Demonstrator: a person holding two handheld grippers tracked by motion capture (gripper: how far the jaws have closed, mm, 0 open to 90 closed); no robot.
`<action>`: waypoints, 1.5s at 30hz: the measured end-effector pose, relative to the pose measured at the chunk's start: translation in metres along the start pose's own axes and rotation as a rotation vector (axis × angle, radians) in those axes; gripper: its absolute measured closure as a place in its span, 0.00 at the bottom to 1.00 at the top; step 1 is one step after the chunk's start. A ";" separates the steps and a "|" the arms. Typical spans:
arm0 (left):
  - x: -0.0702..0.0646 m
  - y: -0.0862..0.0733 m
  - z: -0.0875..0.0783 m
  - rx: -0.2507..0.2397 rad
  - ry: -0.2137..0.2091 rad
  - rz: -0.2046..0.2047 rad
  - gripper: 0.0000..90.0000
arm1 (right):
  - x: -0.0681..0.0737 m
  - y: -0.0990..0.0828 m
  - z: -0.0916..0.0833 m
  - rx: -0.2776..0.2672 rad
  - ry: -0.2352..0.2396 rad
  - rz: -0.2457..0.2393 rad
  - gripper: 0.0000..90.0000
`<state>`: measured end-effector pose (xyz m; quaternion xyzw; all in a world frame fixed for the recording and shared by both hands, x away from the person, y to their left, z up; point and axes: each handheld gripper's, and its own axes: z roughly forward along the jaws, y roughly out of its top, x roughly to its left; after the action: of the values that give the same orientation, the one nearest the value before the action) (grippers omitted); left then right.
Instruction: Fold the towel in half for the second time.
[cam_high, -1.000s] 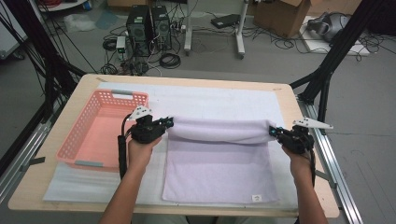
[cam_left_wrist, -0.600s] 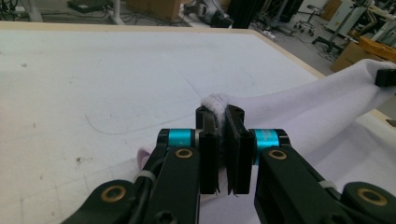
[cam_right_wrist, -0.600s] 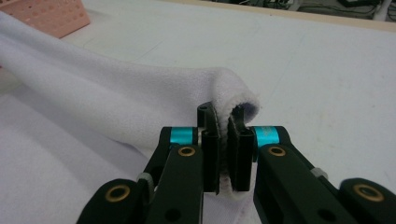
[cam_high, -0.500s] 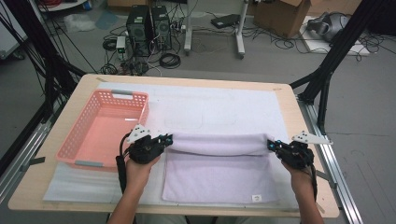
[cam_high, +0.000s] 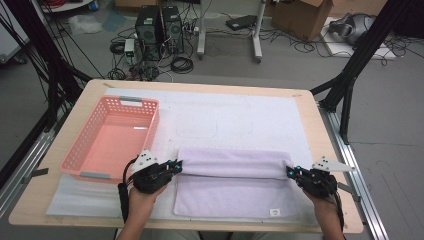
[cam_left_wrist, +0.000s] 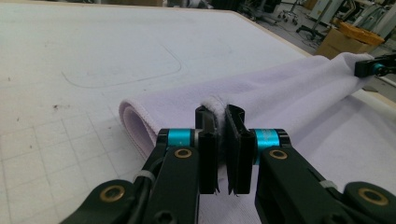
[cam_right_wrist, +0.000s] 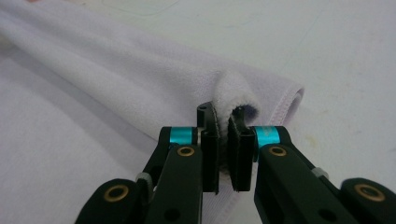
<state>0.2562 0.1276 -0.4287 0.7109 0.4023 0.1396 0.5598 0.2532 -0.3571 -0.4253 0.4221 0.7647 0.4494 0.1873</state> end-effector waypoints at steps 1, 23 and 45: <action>-0.001 -0.002 0.000 0.002 0.002 -0.001 0.94 | 0.002 -0.002 -0.001 0.002 -0.002 -0.015 0.95; -0.014 -0.015 -0.024 0.041 -0.060 0.018 0.83 | 0.016 -0.025 -0.027 0.036 0.054 -0.069 0.86; 0.026 0.022 0.042 0.165 0.071 -0.076 0.43 | -0.023 0.018 0.022 0.075 -0.032 0.047 0.66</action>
<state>0.3091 0.1165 -0.4294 0.7336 0.4585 0.1097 0.4895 0.2895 -0.3598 -0.4236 0.4537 0.7679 0.4178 0.1731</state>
